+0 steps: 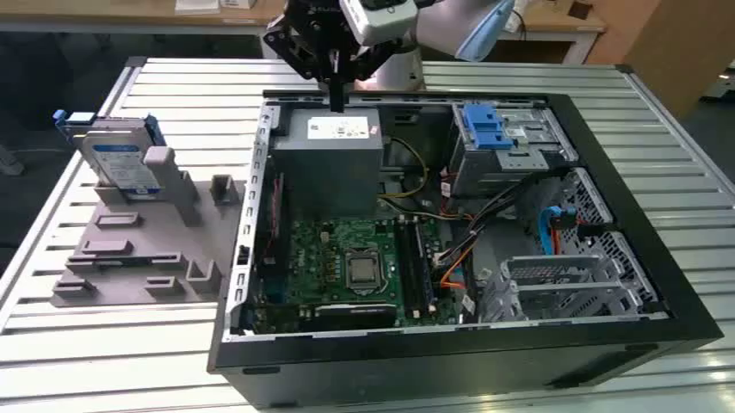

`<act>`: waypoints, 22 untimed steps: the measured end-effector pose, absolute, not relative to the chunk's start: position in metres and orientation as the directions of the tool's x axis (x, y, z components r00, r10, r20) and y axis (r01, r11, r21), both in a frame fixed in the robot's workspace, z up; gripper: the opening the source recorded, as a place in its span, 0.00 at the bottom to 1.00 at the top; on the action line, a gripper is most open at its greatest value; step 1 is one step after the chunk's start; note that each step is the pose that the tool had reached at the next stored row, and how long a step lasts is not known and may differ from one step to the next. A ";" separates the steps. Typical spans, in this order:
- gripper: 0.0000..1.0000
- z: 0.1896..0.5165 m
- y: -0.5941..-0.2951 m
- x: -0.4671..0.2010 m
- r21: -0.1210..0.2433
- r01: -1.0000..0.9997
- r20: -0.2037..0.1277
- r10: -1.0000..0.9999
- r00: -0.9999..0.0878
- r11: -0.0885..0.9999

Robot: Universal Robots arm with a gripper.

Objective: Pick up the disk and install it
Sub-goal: 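Reach for the disk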

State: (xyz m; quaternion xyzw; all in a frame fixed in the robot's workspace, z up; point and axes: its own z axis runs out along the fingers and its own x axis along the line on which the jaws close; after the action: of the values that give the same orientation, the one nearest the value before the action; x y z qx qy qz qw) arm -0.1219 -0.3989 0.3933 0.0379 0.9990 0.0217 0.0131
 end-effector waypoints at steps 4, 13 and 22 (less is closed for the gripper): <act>0.11 0.393 -0.399 -0.122 0.044 0.075 -0.024 0.076 -0.997 0.996; 0.11 0.393 -0.399 -0.125 0.044 0.075 -0.025 0.076 -0.997 0.996; 0.11 0.393 -0.399 -0.127 0.044 0.075 -0.024 0.076 -0.997 0.996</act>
State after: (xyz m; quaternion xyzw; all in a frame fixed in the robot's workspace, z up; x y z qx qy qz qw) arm -0.1273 -0.3989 0.3927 0.0379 0.9990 0.0217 0.0131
